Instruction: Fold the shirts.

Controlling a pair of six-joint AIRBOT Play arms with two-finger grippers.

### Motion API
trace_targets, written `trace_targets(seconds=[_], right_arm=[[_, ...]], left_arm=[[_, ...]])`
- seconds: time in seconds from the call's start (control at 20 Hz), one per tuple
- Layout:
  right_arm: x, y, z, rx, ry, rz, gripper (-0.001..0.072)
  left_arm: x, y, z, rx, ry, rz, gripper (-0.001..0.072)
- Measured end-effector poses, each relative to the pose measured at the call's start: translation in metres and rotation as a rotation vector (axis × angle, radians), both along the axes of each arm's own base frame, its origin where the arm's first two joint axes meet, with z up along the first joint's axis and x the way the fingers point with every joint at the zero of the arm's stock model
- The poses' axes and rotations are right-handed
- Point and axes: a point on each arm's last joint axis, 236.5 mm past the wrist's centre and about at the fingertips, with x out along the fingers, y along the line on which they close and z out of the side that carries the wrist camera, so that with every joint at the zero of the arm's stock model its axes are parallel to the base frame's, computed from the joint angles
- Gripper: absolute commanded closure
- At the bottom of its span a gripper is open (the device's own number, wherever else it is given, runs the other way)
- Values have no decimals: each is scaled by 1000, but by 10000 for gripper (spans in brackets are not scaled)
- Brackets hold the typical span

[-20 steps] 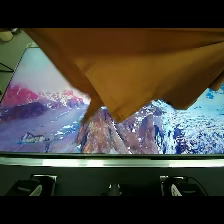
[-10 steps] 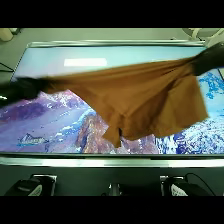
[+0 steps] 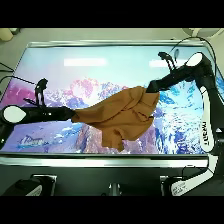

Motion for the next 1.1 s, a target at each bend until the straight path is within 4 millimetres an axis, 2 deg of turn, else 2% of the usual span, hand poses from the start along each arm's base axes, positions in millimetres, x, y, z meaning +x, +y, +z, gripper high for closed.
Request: trace_targets(seconds=[0.05, 0.15, 0.25, 0.4, 0.45, 0.55, 0.7, 0.8, 0.85, 0.9, 0.95, 1.0, 1.1], right_arm=[[-14, -9, -3, -30, 41, 16, 186], [-49, -29, -20, -116, 141, 15, 182], [-93, -34, -39, -145, 223, -2, 129], [-155, -6, -75, -64, 301, -55, 135], [-167, 5, -89, -34, 311, -93, 135], [-190, 31, -105, 32, 343, -134, 135], [-206, 65, -123, 58, 345, -168, 131], [-208, 83, -128, 60, 332, -201, 160], [-205, 90, -130, 62, 321, -230, 242], [-202, 96, -132, 66, 307, -253, 387], [-197, 101, -133, 72, 290, -281, 618], [-192, 105, -132, 88, 278, -307, 692], [-177, 109, -125, 110, 227, -331, 693]], left_arm=[[2, 1, 0, -1, -6, 3, 681], [5, 5, -1, 4, -10, 5, 681], [7, 7, -1, 5, -14, 7, 681], [7, 8, -2, 7, -18, 6, 681], [8, 8, -1, 7, -18, 6, 680], [8, 9, -1, 6, -19, 7, 681], [8, 8, -1, 4, -19, 6, 681], [8, 8, -1, 3, -20, 6, 680], [8, 8, -1, 3, -20, 6, 681], [8, 8, 0, 2, -21, 6, 681], [8, 8, 0, 0, -21, 6, 681], [8, 8, 0, 0, -21, 6, 681], [10, 8, 5, -1, -34, 6, 681]])
